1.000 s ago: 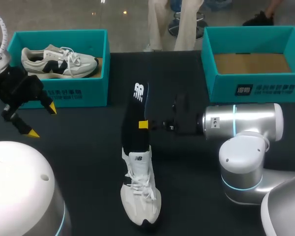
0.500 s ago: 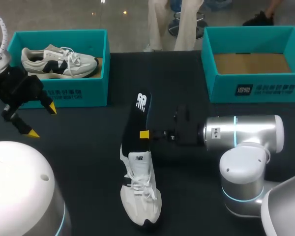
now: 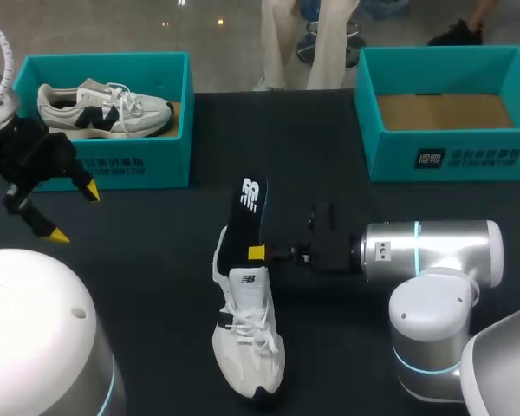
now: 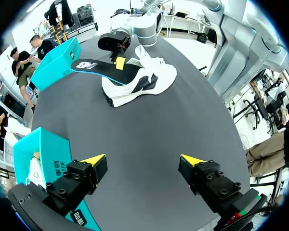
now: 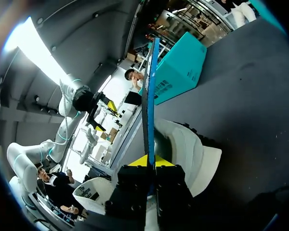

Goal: Take the shoe out of the shoebox, open the shoe tongue, remove and reinsert the insole, then place the shoe into the shoebox

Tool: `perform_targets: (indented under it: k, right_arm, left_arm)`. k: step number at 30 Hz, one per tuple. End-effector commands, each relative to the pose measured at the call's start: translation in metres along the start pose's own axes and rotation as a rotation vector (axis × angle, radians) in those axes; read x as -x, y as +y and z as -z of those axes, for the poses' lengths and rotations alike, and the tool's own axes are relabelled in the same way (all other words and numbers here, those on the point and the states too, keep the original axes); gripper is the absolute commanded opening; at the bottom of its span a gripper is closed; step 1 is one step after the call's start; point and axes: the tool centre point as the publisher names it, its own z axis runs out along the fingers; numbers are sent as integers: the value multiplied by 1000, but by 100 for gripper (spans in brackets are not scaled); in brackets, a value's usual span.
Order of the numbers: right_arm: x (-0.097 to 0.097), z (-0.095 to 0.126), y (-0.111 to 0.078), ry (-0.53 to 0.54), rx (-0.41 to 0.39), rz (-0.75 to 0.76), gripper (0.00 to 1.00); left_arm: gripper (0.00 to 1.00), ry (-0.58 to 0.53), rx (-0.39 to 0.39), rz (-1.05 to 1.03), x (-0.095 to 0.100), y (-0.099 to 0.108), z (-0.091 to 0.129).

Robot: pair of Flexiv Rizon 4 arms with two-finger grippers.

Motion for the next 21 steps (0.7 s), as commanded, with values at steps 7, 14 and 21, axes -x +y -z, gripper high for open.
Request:
perform_targets:
  k: [7, 14, 21]
  right_arm:
    - [-6, 0, 8, -23, -2, -4, 42]
    - [-10, 0, 20, -29, -1, 27, 47]
    - [-9, 3, 33, -36, -6, 46, 43]
  left_arm:
    - [100, 0, 1, 0, -1, 0, 0]
    - [100, 0, 1, 0, -1, 0, 0]
    - [100, 0, 1, 0, -1, 0, 0]
